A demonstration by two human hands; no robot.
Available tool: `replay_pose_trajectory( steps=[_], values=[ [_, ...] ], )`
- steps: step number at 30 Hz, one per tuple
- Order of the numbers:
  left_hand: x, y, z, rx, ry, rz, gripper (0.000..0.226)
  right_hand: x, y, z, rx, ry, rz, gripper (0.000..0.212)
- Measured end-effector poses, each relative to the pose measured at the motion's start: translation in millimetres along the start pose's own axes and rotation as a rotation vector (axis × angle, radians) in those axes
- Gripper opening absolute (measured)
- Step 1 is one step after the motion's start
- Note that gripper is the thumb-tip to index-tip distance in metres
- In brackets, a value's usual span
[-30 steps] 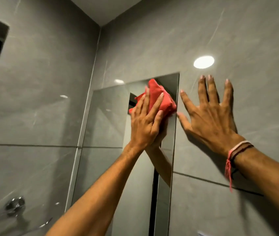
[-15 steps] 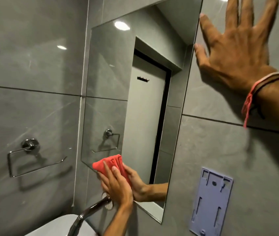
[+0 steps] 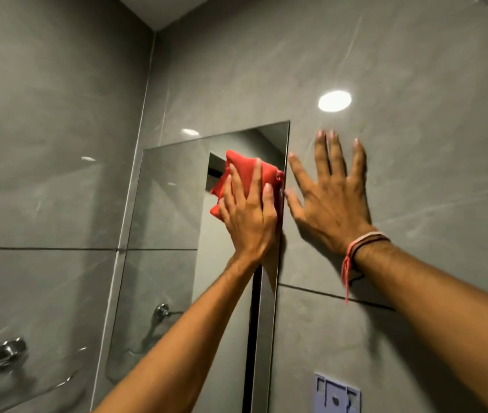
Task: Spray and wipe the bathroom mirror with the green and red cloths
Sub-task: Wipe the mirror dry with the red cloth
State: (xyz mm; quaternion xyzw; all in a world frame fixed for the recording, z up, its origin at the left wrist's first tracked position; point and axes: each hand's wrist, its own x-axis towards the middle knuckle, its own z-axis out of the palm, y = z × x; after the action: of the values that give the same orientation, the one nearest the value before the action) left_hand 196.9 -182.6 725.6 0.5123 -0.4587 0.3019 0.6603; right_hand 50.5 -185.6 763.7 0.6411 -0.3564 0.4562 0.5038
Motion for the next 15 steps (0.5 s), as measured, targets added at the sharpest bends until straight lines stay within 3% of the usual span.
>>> replay_pose_trajectory(
  steps=[4, 6, 11, 15],
  values=[
    [-34.6, -48.9, -10.7, 0.074, -0.077, 0.266, 0.056, -27.9, -0.1, 2.3, 0.002, -0.053, -0.056, 0.081],
    [-71.3, -81.6, -16.1, 0.109, -0.11, 0.314, 0.055, -50.4, 1.0, 3.7, -0.011, -0.069, -0.082, 0.081],
    [-208.8, -148.6, -36.0, 0.092, -0.172, -0.003, 0.057, -82.5, -8.2, 2.2, -0.005, -0.119, -0.104, 0.08],
    [-321.3, -154.9, -44.7, 0.089, -0.205, -0.305, 0.064, -87.3, -13.4, 2.3, 0.009, -0.116, -0.083, 0.079]
  ],
)
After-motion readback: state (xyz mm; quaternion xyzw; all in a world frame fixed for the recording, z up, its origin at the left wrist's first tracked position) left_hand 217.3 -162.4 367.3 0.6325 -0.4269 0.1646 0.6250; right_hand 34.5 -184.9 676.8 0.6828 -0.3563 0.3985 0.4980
